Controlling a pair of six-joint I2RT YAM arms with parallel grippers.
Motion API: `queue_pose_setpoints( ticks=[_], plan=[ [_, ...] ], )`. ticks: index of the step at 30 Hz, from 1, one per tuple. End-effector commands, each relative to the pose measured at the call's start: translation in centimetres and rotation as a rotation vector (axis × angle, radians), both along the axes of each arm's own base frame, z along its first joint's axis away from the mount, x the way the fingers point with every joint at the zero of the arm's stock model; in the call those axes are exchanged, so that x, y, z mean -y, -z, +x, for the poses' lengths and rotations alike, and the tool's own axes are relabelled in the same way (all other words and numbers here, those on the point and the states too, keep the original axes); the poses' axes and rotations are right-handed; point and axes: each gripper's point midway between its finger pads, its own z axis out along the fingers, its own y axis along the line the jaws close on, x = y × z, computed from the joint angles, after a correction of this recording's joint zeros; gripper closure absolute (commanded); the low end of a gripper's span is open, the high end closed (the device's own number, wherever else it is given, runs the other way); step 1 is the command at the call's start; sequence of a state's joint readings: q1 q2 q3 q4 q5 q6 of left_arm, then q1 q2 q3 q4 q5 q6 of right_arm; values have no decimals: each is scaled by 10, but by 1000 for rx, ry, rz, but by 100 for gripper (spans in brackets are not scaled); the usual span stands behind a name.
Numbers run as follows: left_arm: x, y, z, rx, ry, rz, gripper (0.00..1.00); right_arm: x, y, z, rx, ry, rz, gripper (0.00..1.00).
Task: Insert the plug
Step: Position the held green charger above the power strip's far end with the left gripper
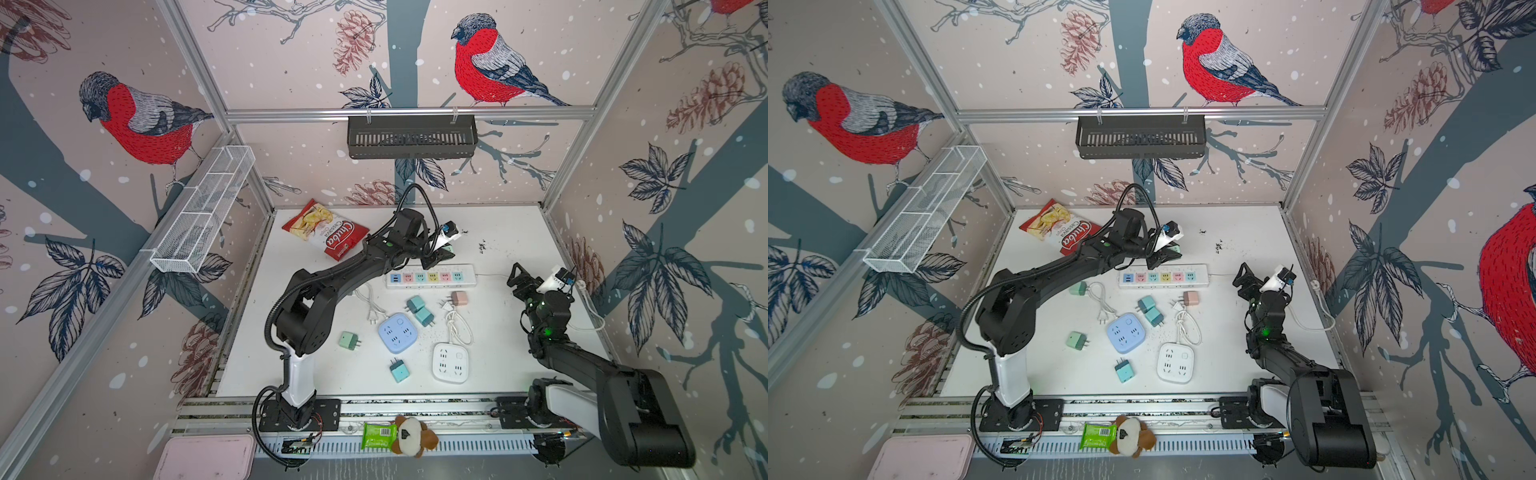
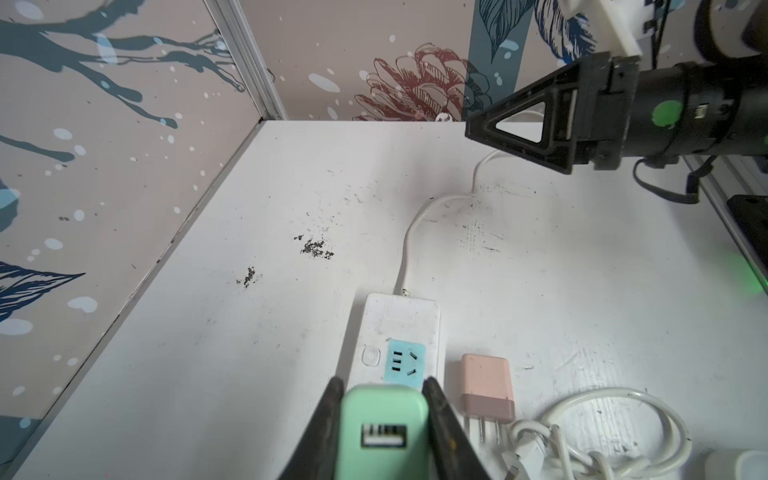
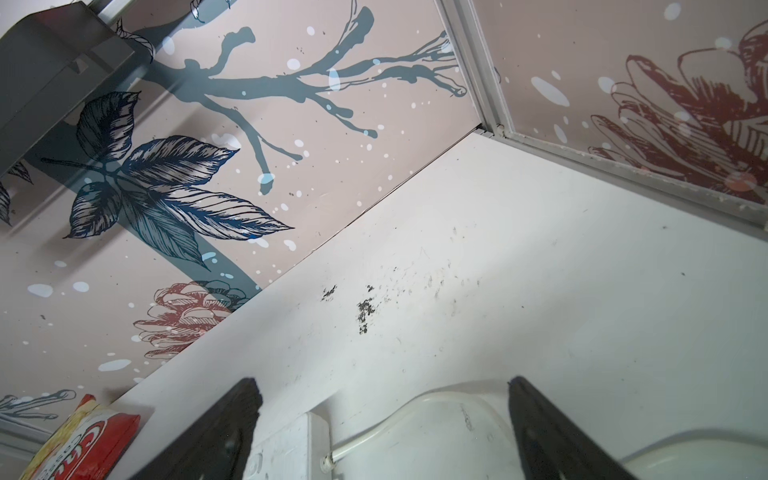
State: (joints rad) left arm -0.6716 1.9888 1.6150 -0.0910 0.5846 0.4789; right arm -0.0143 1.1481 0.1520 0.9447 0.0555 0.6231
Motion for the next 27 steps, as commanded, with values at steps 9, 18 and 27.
queue_pose_setpoints(
  ticks=[9,18,27],
  plan=[
    [28,47,12,-128,74,82,100,-4,-6,7,10,-26,-3,9],
    [50,80,11,-128,75,140,100,-2,-7,2,22,-13,-1,9],
    [55,97,9,-160,74,150,100,-5,-7,-1,22,-28,-3,10]
  ],
)
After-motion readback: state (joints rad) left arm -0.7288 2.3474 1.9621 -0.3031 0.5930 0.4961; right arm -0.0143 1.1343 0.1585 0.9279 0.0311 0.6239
